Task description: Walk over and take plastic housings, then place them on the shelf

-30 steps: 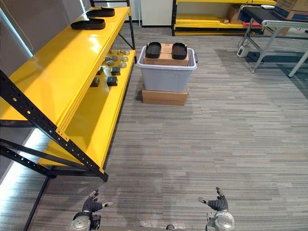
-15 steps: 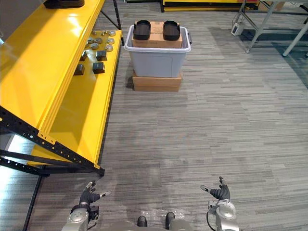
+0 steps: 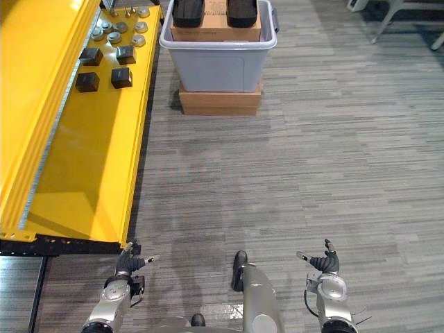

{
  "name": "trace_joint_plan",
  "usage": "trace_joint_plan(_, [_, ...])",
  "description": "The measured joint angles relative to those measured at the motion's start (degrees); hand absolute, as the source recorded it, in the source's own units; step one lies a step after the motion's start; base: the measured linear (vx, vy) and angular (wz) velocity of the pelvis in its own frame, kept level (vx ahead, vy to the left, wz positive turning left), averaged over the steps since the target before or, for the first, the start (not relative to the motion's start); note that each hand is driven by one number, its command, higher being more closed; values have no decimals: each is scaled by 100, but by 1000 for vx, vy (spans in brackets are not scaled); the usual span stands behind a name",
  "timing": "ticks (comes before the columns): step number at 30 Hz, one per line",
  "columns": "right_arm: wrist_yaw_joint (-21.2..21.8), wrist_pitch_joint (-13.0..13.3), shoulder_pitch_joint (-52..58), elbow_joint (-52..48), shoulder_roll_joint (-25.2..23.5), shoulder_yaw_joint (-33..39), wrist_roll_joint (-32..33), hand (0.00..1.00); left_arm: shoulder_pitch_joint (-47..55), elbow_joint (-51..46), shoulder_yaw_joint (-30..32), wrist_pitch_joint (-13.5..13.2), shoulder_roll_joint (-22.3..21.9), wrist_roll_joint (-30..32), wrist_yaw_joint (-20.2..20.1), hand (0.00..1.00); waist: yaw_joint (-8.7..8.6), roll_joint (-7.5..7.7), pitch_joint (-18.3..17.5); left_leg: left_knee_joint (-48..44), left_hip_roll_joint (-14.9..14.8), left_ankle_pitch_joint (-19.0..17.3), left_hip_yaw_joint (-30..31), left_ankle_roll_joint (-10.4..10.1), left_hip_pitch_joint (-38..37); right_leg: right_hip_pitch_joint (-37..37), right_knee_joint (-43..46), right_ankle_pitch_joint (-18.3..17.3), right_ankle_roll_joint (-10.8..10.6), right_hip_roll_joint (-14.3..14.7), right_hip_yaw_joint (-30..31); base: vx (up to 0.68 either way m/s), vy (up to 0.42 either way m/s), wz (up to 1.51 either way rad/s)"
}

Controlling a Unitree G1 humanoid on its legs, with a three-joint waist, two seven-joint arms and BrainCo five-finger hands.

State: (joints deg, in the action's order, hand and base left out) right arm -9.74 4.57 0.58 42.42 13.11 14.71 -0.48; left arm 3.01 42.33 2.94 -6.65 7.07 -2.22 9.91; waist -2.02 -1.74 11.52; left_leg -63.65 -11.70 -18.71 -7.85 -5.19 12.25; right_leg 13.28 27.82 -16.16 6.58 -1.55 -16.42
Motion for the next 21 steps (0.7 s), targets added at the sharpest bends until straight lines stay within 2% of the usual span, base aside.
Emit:
trace_joint_plan(2, [-2,-1,2,32,14,4,21,0,39,2,-7,10,-21,-2,0,0,53,-10,3,13,13,-72,-99,128,558,-588,-546,-7,12,100,54,393,-113,-9])
trace_joint_plan(4, [0,-6,131,131,18,18,45,0,80,0,-62,15,-24,-3,-5,0,170,20,24,1335,345,-96,-172,170,1006,-1239,-1125,-21,-7,156,64,324,-24,-4])
trace_joint_plan(5, [-1,-7,143,145,19,18,48,0,80,0,-68,14,-25,-4,-7,0,180,17,25,1567,411,-90,-190,173,1057,-1310,-1187,-28,-11,158,69,340,4,2])
trace_joint_plan(6, [-2,-8,157,201,31,22,56,0,109,2,-98,15,-30,-4,-13,0,200,3,16,2518,669,56,-182,149,1245,-1519,-1425,-42,-61,158,75,286,12,0])
trace_joint_plan(7, [-2,-8,156,242,47,29,57,0,131,3,-103,15,-43,-4,-23,0,221,-18,6,3074,784,248,-171,108,1311,-1610,-1549,-38,-126,174,96,370,19,-11])
trace_joint_plan(8, [-11,-7,147,384,87,113,57,0,162,20,-90,16,-120,-5,-54,0,315,-137,-4,4343,912,742,-121,-75,1320,-1854,-1844,-18,-240,294,179,413,51,-34])
trace_joint_plan(9, [-14,-20,116,525,138,120,55,0,235,46,-86,16,-192,-6,-95,0,422,-305,-31,5060,912,1164,11,-59,1374,-2097,-2112,-44,-320,488,278,429,78,-44])
trace_joint_plan(10, [-15,-34,95,601,118,113,55,0,236,121,-83,25,-198,-6,-103,0,447,-299,-33,4996,925,1500,102,46,1400,-2207,-2191,-115,-426,493,331,478,123,-47])
trace_joint_plan(11, [-8,-66,99,623,14,88,53,0,268,215,-45,73,-196,-6,-106,0,466,-147,-120,4818,1095,1891,134,327,1459,-2326,-2154,-283,-642,362,434,679,152,-27])
trace_joint_plan(12, [-11,-60,111,626,-38,83,46,0,297,248,-57,99,-230,-3,-109,0,431,-93,-250,4522,1218,2055,118,576,1587,-2250,-1869,-437,-812,204,509,734,150,-18])
trace_joint_plan(13, [-9,-59,112,649,-49,98,43,0,274,314,-67,101,-256,-2,-113,0,421,-41,-248,4330,1221,2000,95,721,1613,-2168,-1597,-515,-950,108,578,788,146,-4])
trace_joint_plan(14, [-5,-68,105,751,-78,113,42,0,146,483,-66,125,-288,0,-111,0,430,79,-250,4129,1334,1692,-22,831,1558,-1887,-757,-594,-1120,-133,725,666,135,4])
trace_joint_plan(15, [-6,-85,119,800,-126,126,40,0,76,568,-68,139,-285,-2,-112,0,404,204,-255,4073,1515,1462,-55,898,1350,-1497,448,-459,-1452,-351,888,657,125,16])
trace_joint_plan(16, [-6,-86,140,800,-146,127,38,0,66,563,-70,140,-282,-3,-113,0,350,232,-256,4067,1594,1345,-27,927,1228,-1270,1106,-253,-1749,-459,967,656,108,31])
trace_joint_plan(17, [-4,-87,119,800,-166,114,37,0,43,561,-78,142,-270,-4,-109,0,269,239,-253,4067,1690,1113,26,991,877,-795,2478,-42,-1919,-658,1113,633,87,15])
trace_joint_plan(18, [-2,-84,109,796,-174,105,38,0,48,555,-81,141,-260,-10,-105,0,269,212,-251,4121,1692,947,28,1027,446,-495,3319,-88,-1754,-806,1075,615,85,5])
trace_joint_plan(19, [-1,-78,113,796,-179,101,38,0,48,551,-91,140,-245,-26,-103,0,273,192,-248,4184,1688,899,56,1038,208,-398,3558,-139,-1561,-885,963,564,68,-6])
trace_joint_plan(20, [-2,-50,118,793,-176,103,38,0,43,536,-107,131,-225,-66,-102,0,255,119,-264,4410,1653,813,263,1012,-260,-196,3722,-249,-1187,-972,701,517,27,8])
trace_joint_plan(21, [-2,-25,106,788,-169,100,37,0,16,528,-106,116,-218,-73,-101,0,231,48,-270,4687,1548,711,354,967,-682,70,3506,-368,-990,-918,538,589,-12,10])
